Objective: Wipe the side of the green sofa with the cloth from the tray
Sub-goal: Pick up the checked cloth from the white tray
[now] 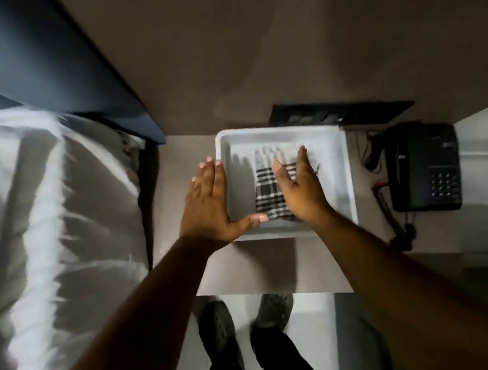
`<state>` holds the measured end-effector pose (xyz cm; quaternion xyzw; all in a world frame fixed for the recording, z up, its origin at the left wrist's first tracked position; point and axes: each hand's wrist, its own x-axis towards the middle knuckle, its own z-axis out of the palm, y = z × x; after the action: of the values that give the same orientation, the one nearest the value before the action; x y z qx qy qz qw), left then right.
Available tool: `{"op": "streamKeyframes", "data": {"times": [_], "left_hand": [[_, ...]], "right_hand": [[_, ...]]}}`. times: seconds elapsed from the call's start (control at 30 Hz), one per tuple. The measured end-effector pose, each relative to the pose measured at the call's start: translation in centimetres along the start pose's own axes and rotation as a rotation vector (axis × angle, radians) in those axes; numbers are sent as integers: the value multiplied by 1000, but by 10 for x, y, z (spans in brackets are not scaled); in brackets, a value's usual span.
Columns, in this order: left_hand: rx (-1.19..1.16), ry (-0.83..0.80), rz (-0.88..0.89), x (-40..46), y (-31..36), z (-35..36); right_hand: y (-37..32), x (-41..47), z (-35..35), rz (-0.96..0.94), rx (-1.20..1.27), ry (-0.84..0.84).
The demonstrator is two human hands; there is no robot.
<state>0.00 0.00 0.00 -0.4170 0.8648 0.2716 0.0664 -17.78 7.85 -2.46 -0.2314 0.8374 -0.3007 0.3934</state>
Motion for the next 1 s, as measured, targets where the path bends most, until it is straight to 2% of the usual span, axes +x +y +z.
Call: {"op": "streamKeyframes", "data": {"times": [0.13, 0.3, 0.5, 0.73, 0.83, 1.0], "left_hand": [[146, -33, 56, 15, -22, 52], [267, 46, 134, 17, -34, 88], [298, 56, 127, 19, -33, 92], [287, 67, 127, 21, -36, 99], [274, 68, 113, 22, -37, 99], [292, 48, 106, 23, -37, 96]], "right_hand": [[38, 34, 32, -162, -269, 33], [68, 59, 57, -158, -378, 54], [83, 59, 72, -225, -627, 105], [83, 59, 77, -272, -649, 222], [74, 53, 65, -246, -383, 305], [48, 15, 14, -45, 577, 378]]}}
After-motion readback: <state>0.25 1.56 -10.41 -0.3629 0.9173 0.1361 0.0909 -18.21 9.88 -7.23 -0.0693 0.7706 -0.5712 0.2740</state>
